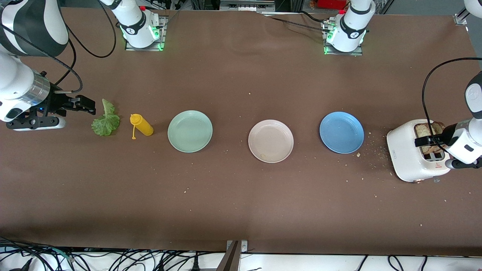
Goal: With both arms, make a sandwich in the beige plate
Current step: 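Close the left gripper on one toast slice in the toaster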
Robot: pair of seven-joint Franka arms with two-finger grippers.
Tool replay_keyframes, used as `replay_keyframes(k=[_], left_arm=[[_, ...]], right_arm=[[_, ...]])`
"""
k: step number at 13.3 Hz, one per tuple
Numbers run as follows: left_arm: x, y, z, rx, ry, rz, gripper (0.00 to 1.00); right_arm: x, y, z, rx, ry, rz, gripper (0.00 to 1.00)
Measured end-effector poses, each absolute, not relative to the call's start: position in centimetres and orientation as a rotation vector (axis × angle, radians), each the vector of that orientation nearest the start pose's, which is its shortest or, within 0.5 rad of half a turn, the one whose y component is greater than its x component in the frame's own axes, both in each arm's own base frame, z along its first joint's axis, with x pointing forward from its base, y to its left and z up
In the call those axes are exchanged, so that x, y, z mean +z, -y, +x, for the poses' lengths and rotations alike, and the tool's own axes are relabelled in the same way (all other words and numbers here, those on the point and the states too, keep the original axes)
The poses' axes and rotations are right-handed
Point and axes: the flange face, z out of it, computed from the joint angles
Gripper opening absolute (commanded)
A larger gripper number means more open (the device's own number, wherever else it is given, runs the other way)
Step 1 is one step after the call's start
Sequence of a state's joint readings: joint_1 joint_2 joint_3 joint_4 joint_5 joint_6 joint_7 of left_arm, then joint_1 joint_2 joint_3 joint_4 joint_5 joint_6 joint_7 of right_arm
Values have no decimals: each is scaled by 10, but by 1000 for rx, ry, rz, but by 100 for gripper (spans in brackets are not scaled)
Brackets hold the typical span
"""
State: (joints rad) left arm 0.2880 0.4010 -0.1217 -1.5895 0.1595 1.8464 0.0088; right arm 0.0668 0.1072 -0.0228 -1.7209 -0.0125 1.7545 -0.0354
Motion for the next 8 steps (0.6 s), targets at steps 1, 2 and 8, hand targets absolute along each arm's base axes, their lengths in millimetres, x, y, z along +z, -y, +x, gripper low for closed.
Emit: replay_keyframes(k=[1, 2, 8], left_arm=[[389, -134, 640, 236, 175, -3040, 92], [385, -137, 638, 246, 181, -3040, 80], [371, -142, 629, 309, 194, -3039, 0]], right_arm=[[507, -25, 588, 116, 128, -3152, 100], [507, -24, 588, 116, 127, -3152, 100], [507, -24, 588, 116, 127, -3152, 100]])
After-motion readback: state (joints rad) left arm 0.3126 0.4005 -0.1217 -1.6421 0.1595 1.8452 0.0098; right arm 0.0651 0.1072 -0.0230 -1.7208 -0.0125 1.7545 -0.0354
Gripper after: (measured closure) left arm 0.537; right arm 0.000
